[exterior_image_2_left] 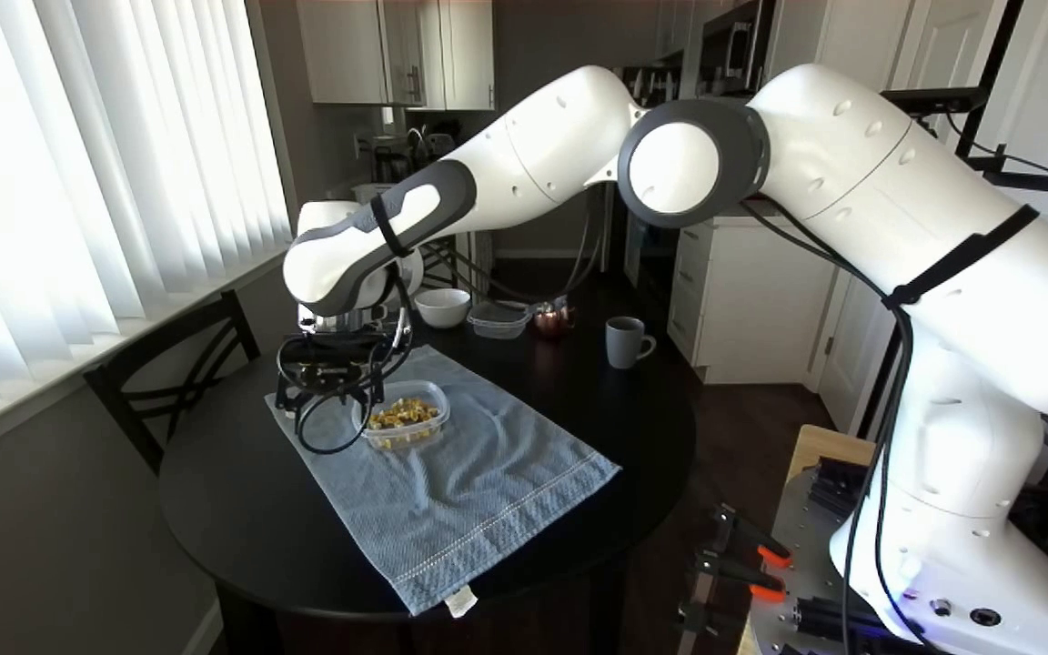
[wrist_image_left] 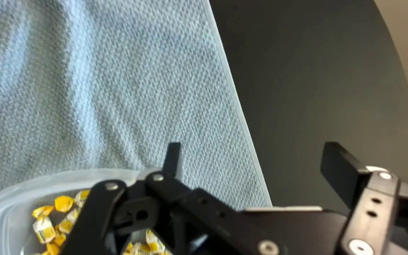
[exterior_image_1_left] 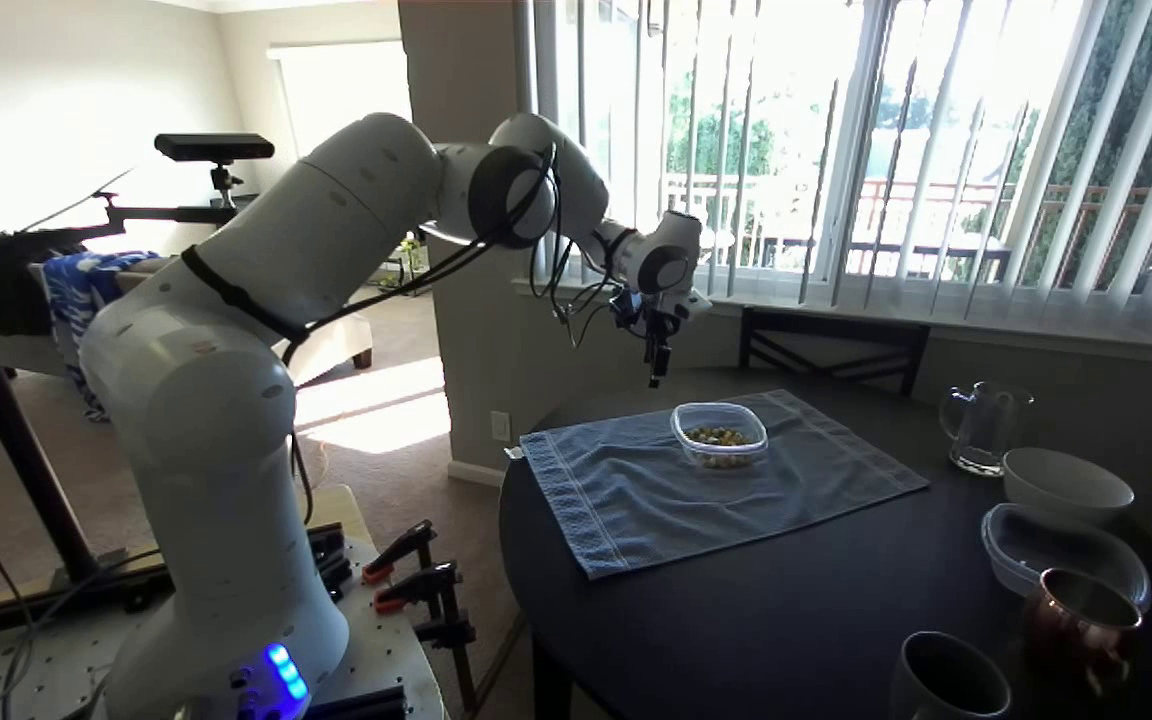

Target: Pour out the sweets from the bowl

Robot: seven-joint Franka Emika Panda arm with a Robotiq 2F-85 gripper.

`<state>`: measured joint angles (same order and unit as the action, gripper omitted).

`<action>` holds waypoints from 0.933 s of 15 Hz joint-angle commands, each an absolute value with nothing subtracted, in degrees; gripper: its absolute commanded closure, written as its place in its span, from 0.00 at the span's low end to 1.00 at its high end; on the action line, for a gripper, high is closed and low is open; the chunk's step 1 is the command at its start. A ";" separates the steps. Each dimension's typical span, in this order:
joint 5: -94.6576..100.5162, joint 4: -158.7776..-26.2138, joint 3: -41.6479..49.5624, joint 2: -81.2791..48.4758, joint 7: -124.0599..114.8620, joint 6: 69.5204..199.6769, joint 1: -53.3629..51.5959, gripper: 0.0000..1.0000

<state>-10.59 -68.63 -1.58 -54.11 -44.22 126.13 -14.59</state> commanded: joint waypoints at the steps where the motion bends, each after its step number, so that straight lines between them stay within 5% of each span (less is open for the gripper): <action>1: -5.96 -64.63 2.96 -55.50 -48.11 129.33 -16.50 0.00; 14: 0.95 -60.34 5.86 -62.96 -48.17 125.64 -17.54 0.00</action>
